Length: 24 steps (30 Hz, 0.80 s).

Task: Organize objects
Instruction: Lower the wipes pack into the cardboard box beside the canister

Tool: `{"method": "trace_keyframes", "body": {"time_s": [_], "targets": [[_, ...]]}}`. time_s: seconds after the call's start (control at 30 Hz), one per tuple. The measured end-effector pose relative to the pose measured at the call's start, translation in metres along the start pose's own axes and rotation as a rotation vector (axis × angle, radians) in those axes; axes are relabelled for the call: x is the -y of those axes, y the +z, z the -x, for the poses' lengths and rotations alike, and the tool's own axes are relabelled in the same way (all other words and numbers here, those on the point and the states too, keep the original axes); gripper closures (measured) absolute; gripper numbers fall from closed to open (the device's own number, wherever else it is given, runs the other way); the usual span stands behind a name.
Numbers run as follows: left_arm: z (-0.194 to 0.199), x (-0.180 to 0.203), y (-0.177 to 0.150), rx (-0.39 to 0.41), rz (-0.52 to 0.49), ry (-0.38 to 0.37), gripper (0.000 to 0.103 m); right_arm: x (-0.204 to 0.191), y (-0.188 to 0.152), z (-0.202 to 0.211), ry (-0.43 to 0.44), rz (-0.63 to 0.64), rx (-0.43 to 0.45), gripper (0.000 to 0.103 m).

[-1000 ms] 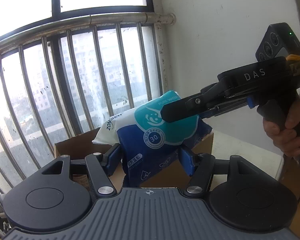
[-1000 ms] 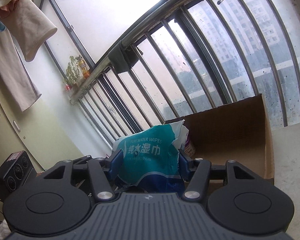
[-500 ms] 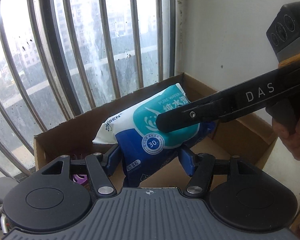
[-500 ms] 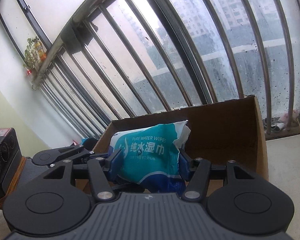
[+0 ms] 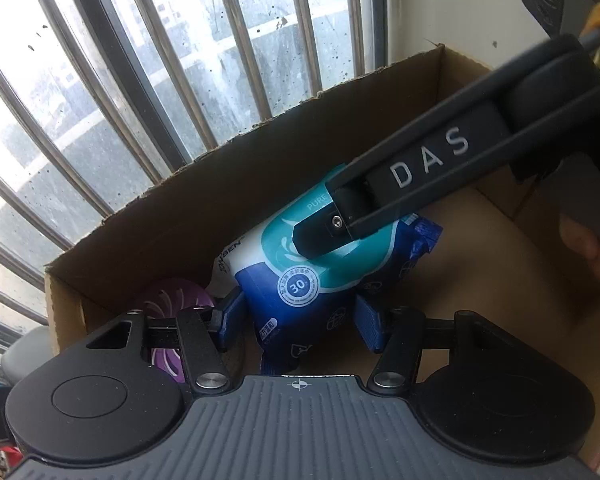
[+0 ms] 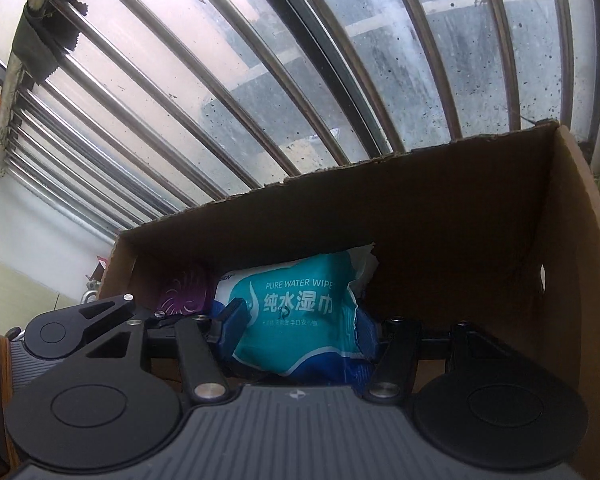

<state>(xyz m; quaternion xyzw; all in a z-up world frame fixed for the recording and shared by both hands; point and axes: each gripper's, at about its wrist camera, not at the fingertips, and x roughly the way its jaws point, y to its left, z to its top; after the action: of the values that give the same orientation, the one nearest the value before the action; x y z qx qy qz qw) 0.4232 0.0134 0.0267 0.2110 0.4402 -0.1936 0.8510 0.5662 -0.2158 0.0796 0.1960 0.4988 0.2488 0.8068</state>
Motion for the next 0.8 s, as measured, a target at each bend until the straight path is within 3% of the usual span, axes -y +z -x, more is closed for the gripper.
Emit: {"method": "trace_keyframes", "body": {"time_s": [0.07, 0.23, 0.3, 0.4, 0.57, 0.63, 0.7, 0.8], "targets": [[0.001, 0.002, -0.001, -0.009, -0.035, 0.039, 0.046, 0.005, 0.003, -0.001, 0.031, -0.035, 0.005, 0.042], [0.003, 0.001, -0.005, -0.033, -0.017, 0.074, 0.048, -0.006, 0.004, -0.007, -0.007, 0.015, -0.017, 0.041], [0.002, 0.002, -0.006, -0.065, 0.007, 0.103, 0.056, -0.011, 0.004, -0.011, -0.037, 0.048, -0.001, 0.036], [0.004, 0.006, -0.008, -0.081, 0.002, 0.142, 0.06, -0.017, 0.005, -0.021, -0.049, 0.035, 0.002, 0.026], [0.014, -0.001, -0.016, -0.076, 0.046, 0.141, 0.059, -0.028, 0.002, -0.017, -0.093, 0.092, 0.006, 0.02], [0.027, -0.002, -0.019, -0.034, 0.047, 0.124, 0.053, -0.029, 0.004, -0.006, -0.092, 0.086, 0.023, 0.018], [0.04, 0.002, -0.019, 0.008, -0.015, 0.137, 0.028, -0.03, 0.006, 0.009, -0.072, 0.086, 0.061, 0.015], [0.049, 0.017, -0.015, 0.034, -0.205, 0.204, 0.029, -0.032, 0.007, 0.031, -0.107, 0.118, 0.133, 0.013]]}}
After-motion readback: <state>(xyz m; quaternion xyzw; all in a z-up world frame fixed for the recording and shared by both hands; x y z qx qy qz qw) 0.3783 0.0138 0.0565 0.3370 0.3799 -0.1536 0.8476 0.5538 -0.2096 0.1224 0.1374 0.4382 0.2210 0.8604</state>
